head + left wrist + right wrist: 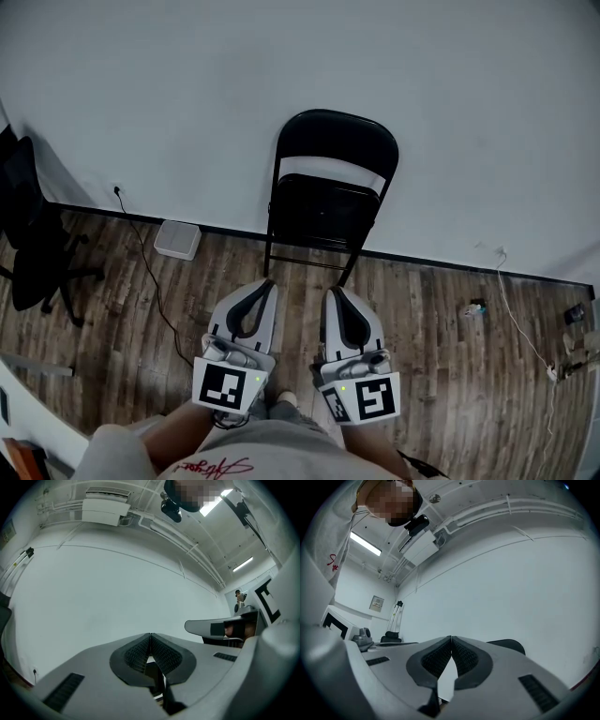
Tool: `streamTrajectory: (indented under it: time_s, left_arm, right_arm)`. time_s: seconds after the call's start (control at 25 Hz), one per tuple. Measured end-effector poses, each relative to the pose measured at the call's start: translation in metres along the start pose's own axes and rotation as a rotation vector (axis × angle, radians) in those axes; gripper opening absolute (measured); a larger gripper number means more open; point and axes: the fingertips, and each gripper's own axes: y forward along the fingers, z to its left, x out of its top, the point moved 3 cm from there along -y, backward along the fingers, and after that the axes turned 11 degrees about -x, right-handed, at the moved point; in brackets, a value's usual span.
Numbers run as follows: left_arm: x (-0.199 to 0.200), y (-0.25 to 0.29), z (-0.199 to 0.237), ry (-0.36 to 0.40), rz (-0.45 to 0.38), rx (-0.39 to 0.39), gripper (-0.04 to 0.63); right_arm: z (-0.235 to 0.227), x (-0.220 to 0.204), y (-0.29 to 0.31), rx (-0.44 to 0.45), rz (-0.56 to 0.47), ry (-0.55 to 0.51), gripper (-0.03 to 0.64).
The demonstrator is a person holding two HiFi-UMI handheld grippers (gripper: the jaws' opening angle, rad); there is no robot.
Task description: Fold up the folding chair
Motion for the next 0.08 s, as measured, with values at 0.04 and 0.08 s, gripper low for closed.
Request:
streamTrajectory:
  time_s: [0.04, 0.08]
  left_arm:
    - [0.0005, -0.0005, -0.0011, 0.001, -0.001, -0.001, 0.018]
    - [0.0010, -0.0009, -0.0022, 0.001, -0.002, -0.002, 0.018]
  right_arm:
    - [0.0001, 0.0000, -0.0008, 0.001, -0.002, 0.000, 0.017]
    - [0.0002, 0.0000, -0.0016, 0.002, -0.003, 0.001, 0.017]
